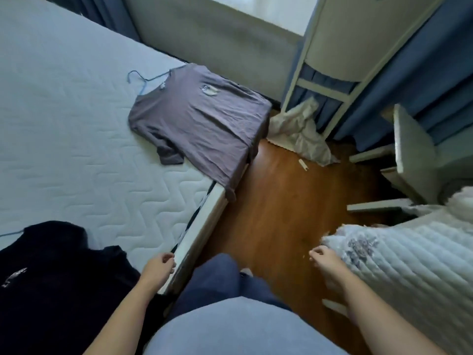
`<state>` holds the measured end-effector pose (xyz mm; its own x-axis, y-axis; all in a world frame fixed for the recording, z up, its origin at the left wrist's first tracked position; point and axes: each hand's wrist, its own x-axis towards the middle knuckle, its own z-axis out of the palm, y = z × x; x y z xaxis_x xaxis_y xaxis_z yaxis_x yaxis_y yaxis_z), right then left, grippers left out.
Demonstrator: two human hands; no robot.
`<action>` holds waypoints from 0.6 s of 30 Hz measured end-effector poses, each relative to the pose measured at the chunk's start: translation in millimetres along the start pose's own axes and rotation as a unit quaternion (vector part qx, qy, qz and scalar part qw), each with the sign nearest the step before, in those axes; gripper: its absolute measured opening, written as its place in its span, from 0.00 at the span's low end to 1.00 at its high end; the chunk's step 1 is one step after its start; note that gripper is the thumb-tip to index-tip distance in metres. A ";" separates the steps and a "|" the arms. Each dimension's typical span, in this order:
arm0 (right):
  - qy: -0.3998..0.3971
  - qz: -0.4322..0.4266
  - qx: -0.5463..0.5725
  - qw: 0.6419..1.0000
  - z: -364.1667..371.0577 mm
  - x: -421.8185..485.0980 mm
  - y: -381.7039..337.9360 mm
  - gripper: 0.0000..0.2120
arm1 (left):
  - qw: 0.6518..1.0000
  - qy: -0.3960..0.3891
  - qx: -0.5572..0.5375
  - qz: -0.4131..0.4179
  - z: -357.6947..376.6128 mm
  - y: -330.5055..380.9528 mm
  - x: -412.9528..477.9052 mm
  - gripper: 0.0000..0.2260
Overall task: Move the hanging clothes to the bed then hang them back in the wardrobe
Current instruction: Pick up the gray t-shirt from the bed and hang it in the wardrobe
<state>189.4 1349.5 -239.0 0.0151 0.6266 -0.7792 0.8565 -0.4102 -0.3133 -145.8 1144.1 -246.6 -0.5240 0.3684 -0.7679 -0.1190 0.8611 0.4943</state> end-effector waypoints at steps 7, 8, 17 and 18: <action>-0.063 -0.105 -0.154 0.980 -31.7 97.7 -183.6 0.15 | 0.983 0.087 -0.155 -0.044 0.7 80.4 82.1 0.10; -0.071 -0.113 -0.172 0.976 -36.4 109.3 -206.9 0.16 | 0.981 0.091 -0.162 -0.061 0.7 93.3 92.1 0.11; -0.074 -0.171 -0.178 0.966 -88.2 198.5 -348.7 0.12 | 0.972 0.101 -0.182 -0.112 0.3 208.5 157.8 0.11; -0.069 -0.171 -0.151 0.971 -93.8 208.2 -355.4 0.11 | 0.972 0.100 -0.178 -0.114 0.6 219.7 165.1 0.11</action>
<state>-63.5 1687.9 -239.0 -0.3486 0.5890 -0.7291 0.9115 0.0321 -0.4100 -258.0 1394.3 -265.0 -0.5997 0.0754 -0.7967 -0.5174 0.7229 0.4579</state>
